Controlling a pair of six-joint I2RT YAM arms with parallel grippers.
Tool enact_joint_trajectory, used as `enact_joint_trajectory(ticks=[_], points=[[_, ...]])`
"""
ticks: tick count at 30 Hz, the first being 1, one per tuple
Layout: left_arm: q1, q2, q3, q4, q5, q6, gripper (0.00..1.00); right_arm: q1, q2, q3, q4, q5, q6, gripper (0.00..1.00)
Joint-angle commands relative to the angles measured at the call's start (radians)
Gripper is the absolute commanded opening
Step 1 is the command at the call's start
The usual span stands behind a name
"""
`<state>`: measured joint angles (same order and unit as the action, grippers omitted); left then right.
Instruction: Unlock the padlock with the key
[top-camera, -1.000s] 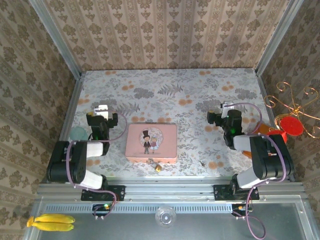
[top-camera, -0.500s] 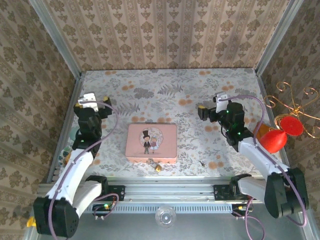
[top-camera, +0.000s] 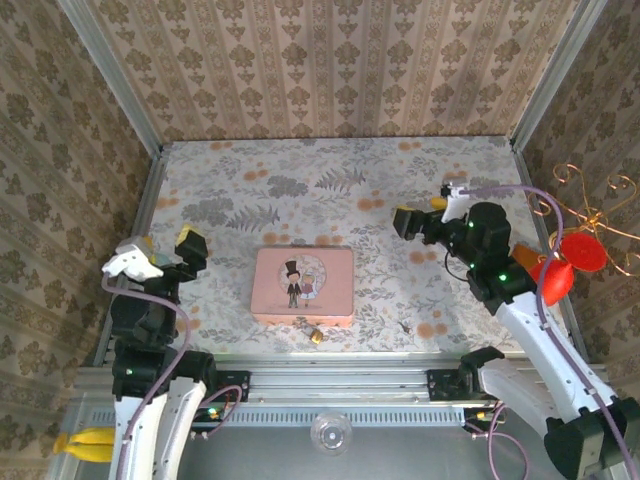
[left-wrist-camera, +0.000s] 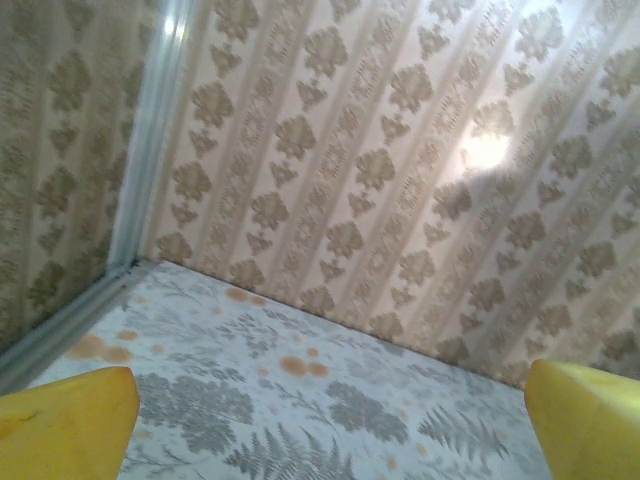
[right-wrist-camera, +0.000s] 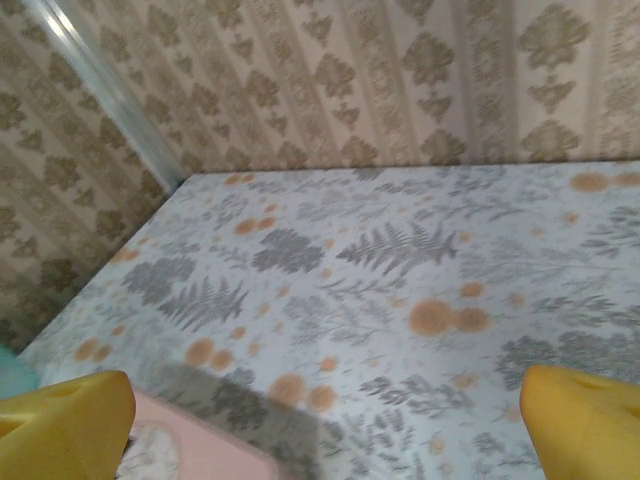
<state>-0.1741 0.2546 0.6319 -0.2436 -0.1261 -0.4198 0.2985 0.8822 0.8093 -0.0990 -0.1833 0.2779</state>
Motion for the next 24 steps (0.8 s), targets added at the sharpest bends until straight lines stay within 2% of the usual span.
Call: enact_joint_trajectory(ticks=[1, 4, 8, 13, 19, 24], points=[[0.004, 0.143, 0.094, -0.191, 0.177, -0.020, 1.00, 0.129, 0.002, 0.091, -0.223, 0.152, 0.012, 1.00], [-0.015, 0.277, 0.165, -0.311, 0.231, -0.017, 1.00, 0.237, 0.011, 0.153, -0.345, 0.289, 0.048, 1.00], [-0.077, 0.378, 0.207, -0.423, 0.205, -0.010, 1.00, 0.382, 0.064, 0.206, -0.504, 0.421, 0.179, 1.00], [-0.182, 0.405, 0.165, -0.395, 0.178, -0.035, 1.00, 0.549, 0.195, 0.243, -0.675, 0.558, 0.390, 0.99], [-0.343, 0.449, 0.068, -0.232, 0.154, -0.068, 1.00, 0.588, 0.316, 0.259, -0.841, 0.496, 0.589, 0.97], [-0.415, 0.506, 0.035, -0.142, 0.148, -0.071, 1.00, 0.591, 0.323, 0.154, -0.897, 0.465, 0.729, 0.94]])
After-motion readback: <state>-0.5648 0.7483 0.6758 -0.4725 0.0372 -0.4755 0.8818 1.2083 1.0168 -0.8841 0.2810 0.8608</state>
